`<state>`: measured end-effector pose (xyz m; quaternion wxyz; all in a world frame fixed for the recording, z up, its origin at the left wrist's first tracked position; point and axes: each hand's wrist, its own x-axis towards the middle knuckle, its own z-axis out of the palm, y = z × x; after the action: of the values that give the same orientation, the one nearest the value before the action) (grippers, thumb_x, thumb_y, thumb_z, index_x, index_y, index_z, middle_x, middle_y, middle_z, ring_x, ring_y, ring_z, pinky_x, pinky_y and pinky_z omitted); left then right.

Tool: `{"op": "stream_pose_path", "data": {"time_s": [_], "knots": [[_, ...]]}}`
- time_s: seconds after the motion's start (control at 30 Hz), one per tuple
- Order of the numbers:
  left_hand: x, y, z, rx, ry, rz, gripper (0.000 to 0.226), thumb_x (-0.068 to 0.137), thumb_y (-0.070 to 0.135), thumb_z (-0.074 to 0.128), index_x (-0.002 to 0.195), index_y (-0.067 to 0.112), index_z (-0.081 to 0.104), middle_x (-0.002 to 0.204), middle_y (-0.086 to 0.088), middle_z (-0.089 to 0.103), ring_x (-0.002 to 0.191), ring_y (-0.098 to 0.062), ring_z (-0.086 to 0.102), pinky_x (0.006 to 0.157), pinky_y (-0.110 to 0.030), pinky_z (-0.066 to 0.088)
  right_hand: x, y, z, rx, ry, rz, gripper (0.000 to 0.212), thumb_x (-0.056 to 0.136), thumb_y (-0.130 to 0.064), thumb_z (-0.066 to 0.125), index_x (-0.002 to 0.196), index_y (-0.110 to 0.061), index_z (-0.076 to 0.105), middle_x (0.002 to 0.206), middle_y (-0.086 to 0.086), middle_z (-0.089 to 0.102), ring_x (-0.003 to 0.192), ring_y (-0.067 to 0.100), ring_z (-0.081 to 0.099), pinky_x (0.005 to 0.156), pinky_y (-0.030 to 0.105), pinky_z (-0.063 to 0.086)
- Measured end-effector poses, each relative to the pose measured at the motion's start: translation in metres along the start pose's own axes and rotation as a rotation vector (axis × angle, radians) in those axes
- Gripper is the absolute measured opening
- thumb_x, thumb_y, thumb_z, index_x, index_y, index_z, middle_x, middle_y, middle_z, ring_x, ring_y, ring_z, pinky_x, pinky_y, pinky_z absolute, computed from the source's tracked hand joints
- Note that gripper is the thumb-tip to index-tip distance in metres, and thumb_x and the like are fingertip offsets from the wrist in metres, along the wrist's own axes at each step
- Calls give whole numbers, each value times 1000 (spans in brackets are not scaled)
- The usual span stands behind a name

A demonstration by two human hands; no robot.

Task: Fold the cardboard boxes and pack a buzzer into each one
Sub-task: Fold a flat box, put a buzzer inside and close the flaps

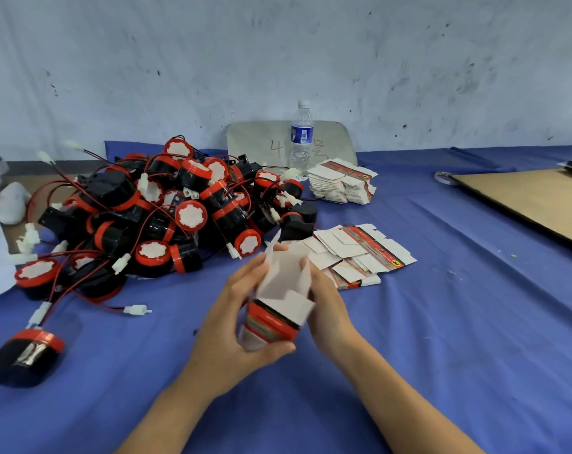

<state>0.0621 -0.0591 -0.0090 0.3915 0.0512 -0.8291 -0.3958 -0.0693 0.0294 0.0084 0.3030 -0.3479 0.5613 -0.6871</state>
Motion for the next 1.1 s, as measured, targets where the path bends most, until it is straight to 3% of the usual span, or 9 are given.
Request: {"op": "stream_pose_path", "data": {"time_s": [0.1, 0.17, 0.27, 0.33, 0.43, 0.57, 0.7, 0.87, 1.1], "knots": [[1, -1, 6, 143, -19, 109, 84, 76, 58, 71, 146, 48, 26, 160, 7, 19, 145, -9, 23, 106, -10, 31, -3, -1, 1, 93, -85, 86, 27, 82, -57, 50, 94, -50, 73, 99, -16, 73, 95, 0, 67, 81, 23, 51], [1, -2, 7, 212, -7, 165, 81, 79, 55, 69, 146, 47, 24, 161, 4, 13, 147, -15, 22, 107, -15, 35, -5, -1, 0, 134, -102, 111, 25, 78, -59, 53, 86, -49, 74, 90, -16, 74, 86, -1, 68, 72, 19, 52], [1, -2, 9, 271, 46, 189, 73, 82, 49, 67, 143, 48, 27, 161, 5, 13, 143, -22, 29, 99, -40, 50, -4, -6, 2, 252, -97, 123, 46, 75, -66, 49, 99, -37, 76, 104, -5, 74, 99, 10, 68, 79, 24, 54], [2, -1, 10, 301, 99, 180, 65, 84, 44, 64, 140, 44, 31, 161, 7, 13, 143, -18, 29, 96, -44, 50, -3, -12, 3, 315, -98, 85, 55, 77, -70, 51, 117, -36, 67, 121, 0, 68, 114, 19, 63, 93, 33, 53], [4, -1, 9, 369, 138, 173, 63, 84, 41, 62, 139, 38, 32, 160, 7, 16, 140, -12, 27, 101, -39, 44, -4, -12, 5, 307, -164, 28, 51, 85, -58, 53, 131, -37, 55, 134, 3, 59, 125, 26, 55, 99, 44, 47], [6, 2, 7, 452, 121, 171, 57, 84, 45, 61, 134, 34, 37, 158, 8, 22, 129, -18, 34, 100, -28, 38, -4, -9, 2, 324, -181, 4, 44, 88, -34, 48, 132, -31, 54, 133, 10, 60, 120, 28, 58, 97, 41, 49], [7, 5, 8, 501, 124, 177, 47, 83, 47, 59, 123, 27, 46, 144, 6, 39, 120, -29, 42, 99, -23, 35, -4, -13, 5, 299, -141, -59, 55, 78, -39, 58, 131, -26, 55, 132, 15, 59, 117, 30, 58, 97, 43, 46], [9, 5, 4, 484, 155, 158, 33, 94, 54, 43, 108, 25, 52, 124, 5, 51, 108, -29, 48, 94, -28, 38, -5, -8, 9, 229, -63, -88, 46, 80, -43, 57, 122, -26, 64, 131, 18, 57, 123, 37, 53, 96, 47, 46], [8, 10, 1, 403, 202, 134, 56, 102, 49, 30, 80, 10, 63, 106, 2, 56, 102, -26, 51, 87, -21, 38, -8, -7, 12, 187, -53, -105, 44, 81, -42, 55, 120, -25, 65, 125, 18, 58, 110, 31, 58, 87, 43, 48]]}}
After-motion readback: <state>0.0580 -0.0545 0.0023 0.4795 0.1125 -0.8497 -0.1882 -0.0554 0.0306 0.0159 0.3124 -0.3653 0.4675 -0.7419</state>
